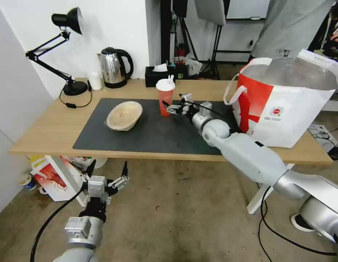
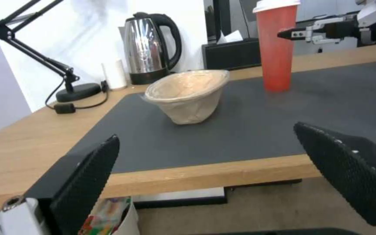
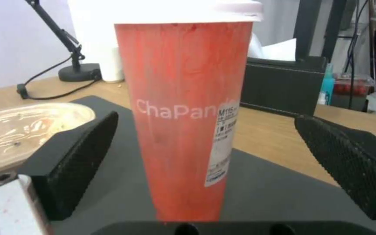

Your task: Pick up the trash from the table and place it into the takeout bag.

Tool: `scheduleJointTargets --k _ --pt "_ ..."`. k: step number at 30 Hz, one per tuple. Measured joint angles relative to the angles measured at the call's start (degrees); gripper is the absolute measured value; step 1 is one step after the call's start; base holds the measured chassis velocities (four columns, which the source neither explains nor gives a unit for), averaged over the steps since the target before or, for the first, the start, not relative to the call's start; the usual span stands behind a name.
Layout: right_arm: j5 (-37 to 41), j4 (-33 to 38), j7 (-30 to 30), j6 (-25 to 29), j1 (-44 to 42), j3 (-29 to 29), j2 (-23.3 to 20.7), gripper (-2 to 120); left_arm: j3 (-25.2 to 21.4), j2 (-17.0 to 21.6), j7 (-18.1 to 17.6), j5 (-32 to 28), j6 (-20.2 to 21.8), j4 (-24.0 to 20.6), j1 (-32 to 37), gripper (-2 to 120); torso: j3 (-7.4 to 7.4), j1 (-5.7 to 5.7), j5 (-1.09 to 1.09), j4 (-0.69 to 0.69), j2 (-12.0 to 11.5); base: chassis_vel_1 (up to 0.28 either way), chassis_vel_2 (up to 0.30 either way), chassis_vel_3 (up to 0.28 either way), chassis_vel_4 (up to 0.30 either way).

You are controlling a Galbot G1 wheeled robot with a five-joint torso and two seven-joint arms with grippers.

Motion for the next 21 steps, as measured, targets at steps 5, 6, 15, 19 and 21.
scheduleJointTargets --k 5,6,15,19,21 --pt "-0.3 -2.2 -0.9 0.5 0.2 0.3 1.2 100 0.0 0.0 0.0 0.0 0.0 0.0 0.0 100 0.0 0.0 0.0 -0.01 0.0 0.0 0.0 0.0 0.0" --pt "-0.3 -2.7 -1.1 0.6 0.2 0.3 1.5 100 0.0 0.0 0.0 0.0 0.0 0.0 0.0 100 0.0 0.0 0.0 0.0 0.0 0.0 0.0 0.0 0.0" --pt "-1.2 -5.4 -2.1 1.4 0.3 0.4 3.5 100 0.0 0.0 0.0 0.0 0.0 0.0 0.0 100 0.0 0.0 0.0 0.0 0.0 0.0 0.0 0.0 0.0" --pt "-1.5 -6.2 -2.4 1.7 0.5 0.5 4.2 100 0.0 0.0 0.0 0.0 0.0 0.0 0.0 100 0.0 0.0 0.0 0.0 0.0 0.0 0.0 0.0 0.0" --pt "-1.9 -7.1 -2.6 1.8 0.8 0.5 4.8 100 0.0 0.0 0.0 0.0 0.0 0.0 0.0 100 0.0 0.0 0.0 0.0 0.0 0.0 0.0 0.0 0.0"
